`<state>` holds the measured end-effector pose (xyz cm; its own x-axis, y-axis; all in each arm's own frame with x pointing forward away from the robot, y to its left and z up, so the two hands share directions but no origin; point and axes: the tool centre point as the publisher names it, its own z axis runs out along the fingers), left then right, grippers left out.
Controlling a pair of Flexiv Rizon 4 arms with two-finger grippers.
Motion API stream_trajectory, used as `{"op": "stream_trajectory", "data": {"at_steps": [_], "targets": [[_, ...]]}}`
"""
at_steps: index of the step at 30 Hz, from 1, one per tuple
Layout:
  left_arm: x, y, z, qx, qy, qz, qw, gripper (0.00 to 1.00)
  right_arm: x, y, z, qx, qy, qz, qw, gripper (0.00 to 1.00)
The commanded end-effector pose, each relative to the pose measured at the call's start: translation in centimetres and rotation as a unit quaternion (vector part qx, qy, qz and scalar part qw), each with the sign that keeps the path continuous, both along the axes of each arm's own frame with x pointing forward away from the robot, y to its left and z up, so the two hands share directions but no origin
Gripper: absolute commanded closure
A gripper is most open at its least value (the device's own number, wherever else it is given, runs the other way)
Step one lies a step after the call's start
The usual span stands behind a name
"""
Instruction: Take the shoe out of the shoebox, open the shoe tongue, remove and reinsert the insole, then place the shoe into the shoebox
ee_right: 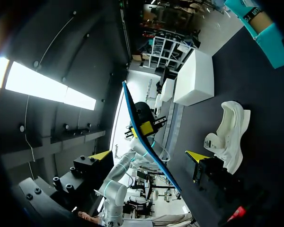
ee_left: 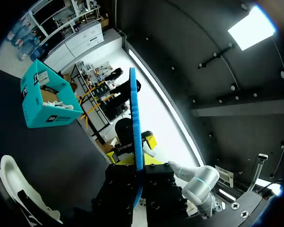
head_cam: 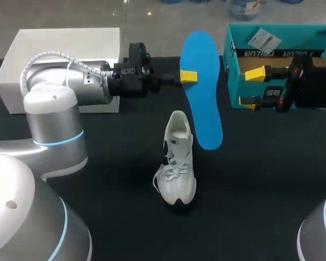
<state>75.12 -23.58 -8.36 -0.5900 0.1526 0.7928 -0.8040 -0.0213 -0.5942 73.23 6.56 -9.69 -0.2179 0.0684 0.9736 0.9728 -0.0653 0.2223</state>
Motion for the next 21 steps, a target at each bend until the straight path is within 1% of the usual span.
{"op": "stream_trajectory", "data": {"at_steps": [1, 3, 4, 6, 7, 8, 11, 12, 21], "targets": [[0.0, -0.19, -0.27, -0.019, -0.304, -0.012, 0.953, 1.0, 0.14, 0.18, -0.06, -0.001, 0.001, 0.0, 1.0, 0.0], [0.01, -0.23, -0.13, 0.003, -0.335, -0.006, 0.942, 1.0, 0.14, 0.18, -0.06, -0.001, 0.001, 0.0, 1.0, 0.0], [0.03, -0.21, -0.18, 0.023, -0.366, -0.007, 0.93, 1.0, 0.14, 0.18, -0.06, -0.001, 0.001, 0.0, 1.0, 0.0], [0.09, -0.16, -0.24, 0.044, -0.392, -0.007, 0.919, 1.0, 0.14, 0.18, -0.06, -0.001, 0.001, 0.0, 1.0, 0.0], [0.14, -0.13, -0.3, 0.054, -0.427, -0.004, 0.903, 1.0, 0.14, 0.18, -0.06, -0.001, 0.001, 0.0, 1.0, 0.0], [0.19, -0.12, -0.45, 0.065, -0.444, -0.007, 0.894, 1.0, 0.14, 0.18, -0.06, -0.001, 0.001, 0.0, 1.0, 0.0], [0.13, -0.17, -0.81, 0.055, -0.488, -0.001, 0.871, 1.0, 0.14, 0.18, -0.06, -0.001, 0.001, 0.0, 1.0, 0.0], [0.21, -0.24, -0.95, 0.036, -0.485, 0.014, 0.874, 1.0, 0.14, 0.18, -0.06, -0.001, 0.001, 0.0, 1.0, 0.0], [0.21, -0.24, -0.95, 0.036, -0.485, 0.014, 0.874, 1.0, 0.14, 0.18, -0.06, -0.001, 0.001, 0.0, 1.0, 0.0]]}}
